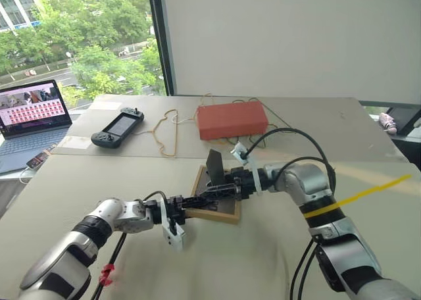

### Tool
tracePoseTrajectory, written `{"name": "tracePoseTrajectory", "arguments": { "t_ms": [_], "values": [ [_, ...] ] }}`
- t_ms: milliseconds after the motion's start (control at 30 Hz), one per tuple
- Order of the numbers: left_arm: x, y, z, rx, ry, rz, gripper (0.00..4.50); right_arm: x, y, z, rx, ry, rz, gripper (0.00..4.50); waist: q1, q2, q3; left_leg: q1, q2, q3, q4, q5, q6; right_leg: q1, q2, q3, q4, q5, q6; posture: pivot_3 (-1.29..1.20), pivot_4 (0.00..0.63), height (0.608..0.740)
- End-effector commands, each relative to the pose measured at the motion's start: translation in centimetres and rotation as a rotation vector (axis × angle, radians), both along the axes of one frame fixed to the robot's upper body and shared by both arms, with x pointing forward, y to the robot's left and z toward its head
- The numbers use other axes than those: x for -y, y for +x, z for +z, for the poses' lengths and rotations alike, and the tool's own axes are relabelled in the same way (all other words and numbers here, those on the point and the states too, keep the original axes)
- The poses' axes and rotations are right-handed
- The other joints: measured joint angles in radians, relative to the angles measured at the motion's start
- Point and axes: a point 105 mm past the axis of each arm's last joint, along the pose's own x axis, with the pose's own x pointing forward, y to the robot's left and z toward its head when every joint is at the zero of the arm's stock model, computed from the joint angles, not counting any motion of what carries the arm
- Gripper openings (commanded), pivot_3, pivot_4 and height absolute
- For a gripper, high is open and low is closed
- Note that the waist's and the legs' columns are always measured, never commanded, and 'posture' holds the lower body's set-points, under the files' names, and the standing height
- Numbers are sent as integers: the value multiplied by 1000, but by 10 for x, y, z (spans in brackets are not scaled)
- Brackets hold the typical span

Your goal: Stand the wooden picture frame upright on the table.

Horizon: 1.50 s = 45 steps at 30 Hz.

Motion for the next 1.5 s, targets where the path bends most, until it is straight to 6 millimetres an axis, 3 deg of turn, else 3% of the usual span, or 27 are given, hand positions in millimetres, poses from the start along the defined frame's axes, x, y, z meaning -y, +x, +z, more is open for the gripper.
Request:
{"name": "tracePoseTrajectory", "arguments": {
  "t_ms": [33, 167, 367, 433, 500, 533, 567, 667, 767, 933, 1067, 1333, 1433, 1500],
  "values": [
    [-5, -9, -27, -74, 86, 7, 1096, 16, 16, 9, 94, -20, -101, 4424, -1, 0, 0, 0, 0, 0, 0, 0, 0, 0, 0, 0, 1, 0, 0, 0, 150, 740],
    [-5, -9, -27, -76, 86, 4, 1096, 39, 31, 3, 93, -63, -205, 4424, -3, 0, 0, 4, 0, 0, 0, 0, 0, 3, 0, 0, 1, 0, 0, 0, 150, 740],
    [-6, -9, -27, -80, 87, 3, 1096, 82, 38, 18, 181, -113, -339, 4424, -4, 0, 0, 5, 0, 0, 0, 0, 0, 3, 0, 1, 2, 0, 0, 0, 150, 740],
    [-6, -9, -27, -80, 88, 5, 1096, 98, 34, 25, 391, -193, -338, 4424, -2, 0, 0, 5, 0, 0, 0, 0, 0, 3, 0, 1, 2, 0, 0, 0, 150, 740],
    [-8, -8, -27, -80, 95, 7, 1096, 107, 18, 27, 625, -287, -266, 4424, 0, 0, 0, 5, 0, 0, 0, 0, 0, 3, 0, 1, 1, 0, 0, 0, 150, 740],
    [-8, -8, -27, -80, 97, 8, 1096, 108, 11, 26, 692, -317, -234, 4424, 1, 0, 0, 4, 0, 0, 0, 0, 1, 3, 0, 1, 1, 0, 0, 0, 150, 740],
    [-9, -8, -27, -81, 99, 9, 1096, 111, 0, 12, 867, -445, -137, 4424, -1, 0, 0, 4, 0, 0, 0, 0, 1, 3, 0, 1, 1, 0, 0, 0, 150, 740],
    [-10, -7, -27, -88, 91, 15, 1096, 102, -29, -23, 1166, -601, 122, 4424, -5, 0, 0, 6, 0, 1, 0, -1, 1, 4, 0, 1, -3, 0, 0, 0, 150, 740],
    [-10, -7, -25, -90, 84, 16, 1096, 82, -37, -25, 1414, -558, 122, 4424, -22, 0, 0, 10, 1, 3, -1, 0, 0, 7, 0, 2, -6, 0, 0, 0, 150, 740],
    [-13, -6, -23, -95, 81, 24, 1096, 55, -42, -22, 1664, -497, 54, 4424, -22, -3, 1, 15, 1, 4, -1, 2, -3, 13, 0, 3, -6, 0, 0, 0, 150, 740],
    [-13, -5, -21, -97, 76, 27, 1096, 36, -53, -19, 1770, -435, 57, 4424, -19, -3, 1, 15, 1, 4, -1, 1, -3, 12, 0, 3, -7, 0, 0, 0, 150, 740],
    [-12, -4, -19, -98, 71, 33, 1096, 23, -62, -29, 1798, -420, 84, 4424, -20, -3, 1, 15, 1, 4, -1, 1, -2, 13, 0, 3, -8, 0, 0, 0, 150, 740],
    [-11, -4, -19, -100, 67, 28, 1096, 25, -60, -36, 1763, -438, 80, 3738, -20, -3, 1, 15, 1, 4, -1, 1, -2, 13, 0, 3, -8, 0, 0, 0, 150, 740],
    [-11, -4, -18, -103, 59, 28, 1096, 24, -59, -37, 1758, -441, 81, 2731, -20, -3, 1, 15, 1, 4, -1, 1, -2, 13, 0, 3, -8, 0, 0, 0, 150, 740]
  ]
}}
